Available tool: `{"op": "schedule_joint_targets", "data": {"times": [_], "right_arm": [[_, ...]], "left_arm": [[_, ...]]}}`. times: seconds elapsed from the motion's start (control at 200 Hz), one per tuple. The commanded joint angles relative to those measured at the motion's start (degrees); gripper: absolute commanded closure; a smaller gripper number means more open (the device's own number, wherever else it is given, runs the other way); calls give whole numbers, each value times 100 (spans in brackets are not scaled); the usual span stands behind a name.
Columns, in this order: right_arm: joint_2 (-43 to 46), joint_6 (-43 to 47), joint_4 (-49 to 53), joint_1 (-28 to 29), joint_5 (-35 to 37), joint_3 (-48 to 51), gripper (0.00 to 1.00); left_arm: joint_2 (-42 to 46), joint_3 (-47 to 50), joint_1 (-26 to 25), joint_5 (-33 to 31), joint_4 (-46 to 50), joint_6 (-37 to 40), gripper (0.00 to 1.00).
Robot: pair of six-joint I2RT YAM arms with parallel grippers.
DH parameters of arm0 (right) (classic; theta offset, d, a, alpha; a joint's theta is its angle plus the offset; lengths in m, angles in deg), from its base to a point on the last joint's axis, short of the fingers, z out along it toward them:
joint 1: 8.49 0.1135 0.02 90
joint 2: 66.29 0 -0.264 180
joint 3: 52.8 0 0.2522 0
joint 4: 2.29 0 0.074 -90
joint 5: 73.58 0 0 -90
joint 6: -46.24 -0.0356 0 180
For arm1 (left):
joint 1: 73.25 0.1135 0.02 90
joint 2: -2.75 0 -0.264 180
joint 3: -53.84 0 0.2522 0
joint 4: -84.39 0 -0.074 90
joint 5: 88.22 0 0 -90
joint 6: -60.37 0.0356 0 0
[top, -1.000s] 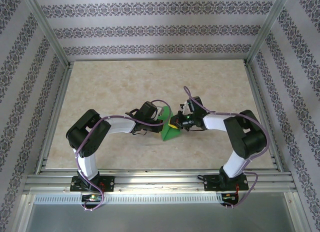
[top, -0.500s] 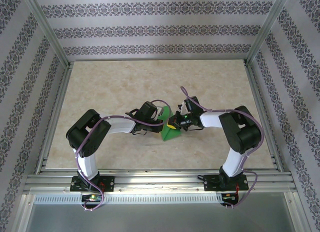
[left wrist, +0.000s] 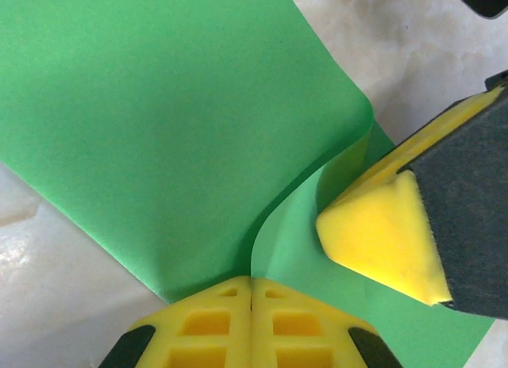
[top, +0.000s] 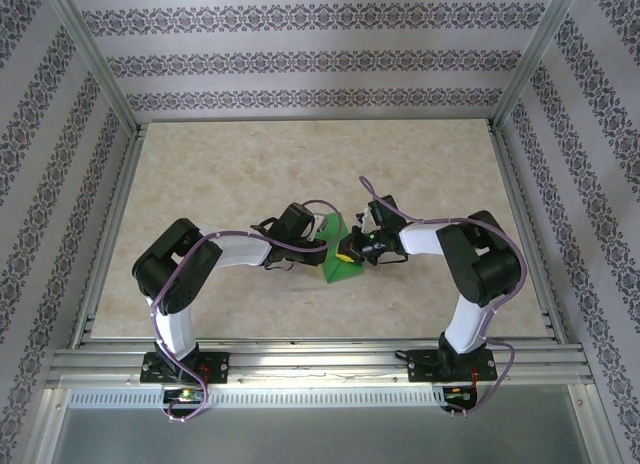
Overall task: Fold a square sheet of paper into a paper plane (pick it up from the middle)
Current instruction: Fold the triangle a second time at the center of the table.
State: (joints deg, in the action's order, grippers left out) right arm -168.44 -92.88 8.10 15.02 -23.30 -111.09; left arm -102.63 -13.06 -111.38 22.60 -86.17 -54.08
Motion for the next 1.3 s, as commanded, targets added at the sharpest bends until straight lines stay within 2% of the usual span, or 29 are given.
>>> {"op": "schedule_joint_targets", "data": {"times": [0.0, 0.26, 0.41, 0.515, 0.794, 1.074, 1.204, 1.299], "right_arm": [[342, 121, 307, -26, 72, -227, 100], [-166, 237, 506, -109, 214, -591, 100], [-359, 247, 575, -153, 573, -349, 100], [-496, 210, 440, -196, 478, -181, 100], [53, 250, 555, -430, 192, -520, 100], [-484, 463, 695, -474, 705, -320, 100], [-378, 441, 703, -466, 1100, -141, 100], [-97, 446, 540, -502, 940, -120, 100]], "left_arm": [[-166, 82, 51, 40, 332, 46, 100], [-184, 5, 51, 57, 411, 89, 100], [-154, 13, 51, 55, 427, 94, 100], [-142, 31, 51, 47, 431, 102, 100], [-146, 55, 51, 62, 458, 138, 100], [-138, 36, 51, 63, 432, 113, 100], [-138, 47, 51, 73, 458, 136, 100], [-127, 58, 51, 73, 466, 143, 100]]}}
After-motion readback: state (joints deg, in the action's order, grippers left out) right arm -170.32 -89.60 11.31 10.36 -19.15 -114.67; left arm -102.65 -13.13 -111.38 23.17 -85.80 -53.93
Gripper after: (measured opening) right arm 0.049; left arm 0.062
